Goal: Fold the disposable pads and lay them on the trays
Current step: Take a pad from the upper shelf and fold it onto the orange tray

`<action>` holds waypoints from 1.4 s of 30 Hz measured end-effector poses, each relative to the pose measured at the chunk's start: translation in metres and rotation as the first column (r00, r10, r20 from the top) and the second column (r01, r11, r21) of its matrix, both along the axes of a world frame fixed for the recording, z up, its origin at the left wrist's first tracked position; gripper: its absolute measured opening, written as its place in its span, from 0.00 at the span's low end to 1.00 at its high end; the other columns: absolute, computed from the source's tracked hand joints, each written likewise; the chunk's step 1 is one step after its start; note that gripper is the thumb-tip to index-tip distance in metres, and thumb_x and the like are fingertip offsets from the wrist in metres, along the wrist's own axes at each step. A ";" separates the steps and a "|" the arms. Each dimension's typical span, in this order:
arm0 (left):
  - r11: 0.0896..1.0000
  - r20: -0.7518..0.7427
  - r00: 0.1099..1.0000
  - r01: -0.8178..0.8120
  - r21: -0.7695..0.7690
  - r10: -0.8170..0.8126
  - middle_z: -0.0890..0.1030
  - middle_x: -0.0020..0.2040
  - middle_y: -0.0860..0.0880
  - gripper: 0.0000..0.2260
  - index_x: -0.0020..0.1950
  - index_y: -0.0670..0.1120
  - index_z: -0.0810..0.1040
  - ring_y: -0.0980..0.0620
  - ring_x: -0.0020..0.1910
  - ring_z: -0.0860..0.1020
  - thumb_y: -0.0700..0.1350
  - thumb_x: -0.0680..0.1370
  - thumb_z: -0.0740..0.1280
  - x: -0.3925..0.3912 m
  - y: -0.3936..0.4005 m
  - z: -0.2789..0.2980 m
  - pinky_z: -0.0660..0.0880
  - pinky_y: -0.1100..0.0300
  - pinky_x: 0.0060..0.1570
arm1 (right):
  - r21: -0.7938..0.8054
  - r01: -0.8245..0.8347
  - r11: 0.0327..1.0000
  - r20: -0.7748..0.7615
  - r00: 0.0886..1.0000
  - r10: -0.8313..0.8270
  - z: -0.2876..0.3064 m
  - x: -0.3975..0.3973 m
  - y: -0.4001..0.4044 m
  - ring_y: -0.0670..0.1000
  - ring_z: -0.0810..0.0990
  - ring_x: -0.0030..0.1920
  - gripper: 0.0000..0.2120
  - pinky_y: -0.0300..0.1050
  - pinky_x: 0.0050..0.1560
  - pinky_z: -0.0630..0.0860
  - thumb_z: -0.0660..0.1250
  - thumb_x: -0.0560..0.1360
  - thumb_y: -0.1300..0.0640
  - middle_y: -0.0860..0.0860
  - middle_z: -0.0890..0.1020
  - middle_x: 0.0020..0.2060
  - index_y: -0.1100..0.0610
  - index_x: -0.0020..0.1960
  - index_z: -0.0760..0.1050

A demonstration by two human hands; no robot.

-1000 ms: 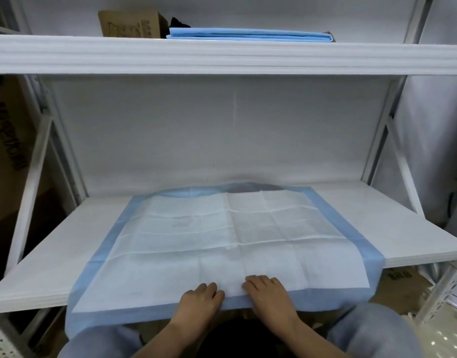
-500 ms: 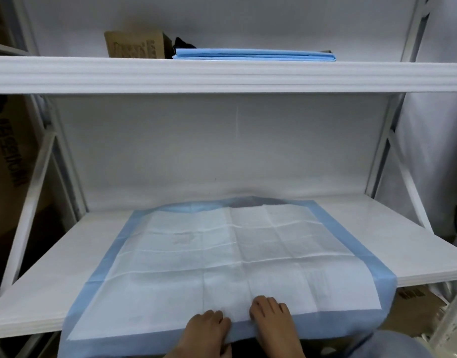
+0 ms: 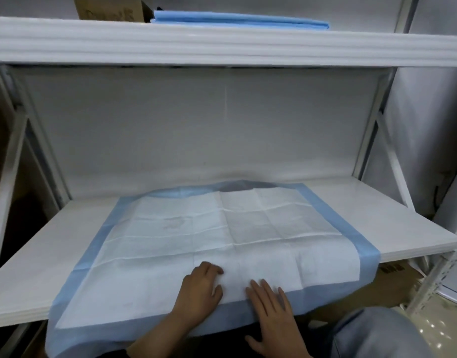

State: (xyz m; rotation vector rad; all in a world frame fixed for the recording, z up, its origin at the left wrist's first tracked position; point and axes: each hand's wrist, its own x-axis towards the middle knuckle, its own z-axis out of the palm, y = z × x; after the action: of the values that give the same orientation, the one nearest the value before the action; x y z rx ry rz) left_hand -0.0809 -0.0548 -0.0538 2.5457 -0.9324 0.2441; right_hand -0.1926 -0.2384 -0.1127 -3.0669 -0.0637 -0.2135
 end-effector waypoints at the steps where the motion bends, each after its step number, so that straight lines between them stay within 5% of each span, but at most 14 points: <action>1: 1.000 -0.009 1.000 0.011 0.019 -0.010 0.73 0.62 0.53 0.31 0.64 0.51 0.73 0.52 0.59 0.74 0.59 0.67 0.46 -0.002 -0.001 -0.001 0.70 0.59 0.53 | -0.028 0.009 1.000 0.008 1.000 -0.008 -0.002 -0.002 0.001 0.55 0.64 0.69 0.54 0.57 0.70 0.51 0.71 0.49 0.35 0.53 0.71 0.69 0.55 0.71 0.64; 7: 0.995 -0.077 0.997 0.000 0.101 0.008 0.63 0.74 0.50 0.35 0.73 0.51 0.65 0.52 0.73 0.62 0.60 0.68 0.44 -0.003 -0.004 0.001 0.61 0.57 0.68 | -0.087 0.144 0.986 0.082 0.987 -0.137 -0.013 0.002 0.000 0.60 0.61 0.73 0.55 0.63 0.68 0.58 0.78 0.53 0.49 0.57 0.63 0.74 0.58 0.75 0.58; 9: 0.991 -0.081 0.997 -0.003 0.137 0.015 0.61 0.75 0.49 0.39 0.74 0.51 0.63 0.51 0.74 0.60 0.61 0.65 0.42 0.000 -0.002 0.000 0.60 0.57 0.69 | -0.140 0.138 0.980 0.172 0.979 -0.114 -0.019 0.002 0.001 0.60 0.60 0.73 0.43 0.63 0.69 0.57 0.68 0.65 0.53 0.58 0.59 0.75 0.58 0.76 0.56; 12: 0.987 -0.091 0.996 -0.008 0.161 0.023 0.59 0.76 0.49 0.31 0.75 0.51 0.61 0.51 0.75 0.58 0.58 0.72 0.48 0.008 -0.002 0.003 0.58 0.57 0.71 | -0.184 0.089 0.979 0.250 0.967 -0.041 -0.026 0.014 0.003 0.60 0.61 0.74 0.34 0.62 0.70 0.56 0.51 0.71 0.57 0.58 0.57 0.76 0.58 0.77 0.51; 15: 0.985 -0.089 0.996 -0.010 0.172 0.026 0.58 0.77 0.49 0.25 0.76 0.51 0.60 0.51 0.76 0.57 0.50 0.78 0.59 0.014 -0.004 0.003 0.58 0.55 0.72 | -0.226 -0.026 0.974 0.264 0.960 0.087 -0.028 0.026 0.008 0.59 0.61 0.74 0.35 0.63 0.70 0.57 0.53 0.73 0.55 0.57 0.57 0.75 0.59 0.77 0.46; 18: 0.980 -0.079 0.997 0.003 0.200 0.013 0.58 0.77 0.50 0.25 0.76 0.51 0.59 0.51 0.76 0.56 0.48 0.79 0.60 0.017 -0.006 0.005 0.58 0.56 0.72 | -0.220 -0.099 0.970 0.231 0.961 0.150 -0.021 0.031 0.010 0.58 0.68 0.71 0.44 0.60 0.68 0.66 0.71 0.67 0.51 0.57 0.66 0.72 0.60 0.76 0.53; 24: 0.963 -0.059 0.997 0.061 0.264 -0.046 0.60 0.77 0.52 0.24 0.76 0.52 0.59 0.52 0.76 0.57 0.45 0.80 0.57 0.033 -0.014 0.012 0.57 0.56 0.73 | -0.137 -0.165 0.977 0.380 0.902 0.206 -0.013 0.026 0.004 0.54 0.79 0.61 0.20 0.51 0.59 0.76 0.58 0.71 0.54 0.52 0.79 0.61 0.55 0.60 0.77; 27: 0.946 -0.090 0.995 0.073 0.317 -0.046 0.59 0.77 0.52 0.23 0.76 0.53 0.59 0.52 0.76 0.57 0.44 0.80 0.56 0.040 -0.017 0.022 0.57 0.56 0.72 | -0.048 -0.169 0.984 0.473 0.864 0.172 0.004 0.026 0.002 0.52 0.83 0.53 0.14 0.46 0.52 0.79 0.68 0.67 0.60 0.51 0.83 0.55 0.55 0.51 0.82; 30: 0.918 -0.181 0.983 0.080 0.388 -0.009 0.57 0.78 0.51 0.23 0.77 0.53 0.57 0.50 0.76 0.57 0.46 0.81 0.54 0.044 -0.022 0.037 0.58 0.54 0.72 | 0.068 -0.141 0.988 0.497 0.863 0.089 0.024 0.028 0.000 0.49 0.84 0.47 0.21 0.42 0.46 0.80 0.81 0.55 0.61 0.50 0.84 0.50 0.54 0.47 0.83; 35: 0.906 -0.352 0.930 0.058 0.420 0.104 0.56 0.78 0.49 0.23 0.78 0.51 0.53 0.47 0.75 0.58 0.54 0.83 0.50 0.047 -0.024 0.055 0.59 0.51 0.71 | 0.113 -0.111 0.987 0.632 0.775 0.015 0.060 0.041 -0.003 0.48 0.84 0.43 0.12 0.40 0.40 0.79 0.66 0.70 0.60 0.49 0.85 0.48 0.54 0.50 0.83; 42: 0.993 -0.628 0.774 -0.011 0.120 0.084 0.66 0.73 0.44 0.18 0.65 0.45 0.68 0.48 0.65 0.68 0.50 0.84 0.45 0.045 -0.024 0.088 0.59 0.56 0.68 | 0.173 -0.042 0.984 0.673 0.734 -0.087 0.121 0.065 -0.004 0.47 0.83 0.37 0.14 0.39 0.36 0.77 0.60 0.73 0.58 0.47 0.85 0.42 0.54 0.50 0.83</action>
State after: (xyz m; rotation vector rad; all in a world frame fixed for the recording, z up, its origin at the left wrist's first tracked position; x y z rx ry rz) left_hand -0.0354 -0.0788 0.0346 2.4686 -0.6160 -0.6449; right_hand -0.1272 -0.2422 0.0086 -2.6328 -0.0378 -1.2621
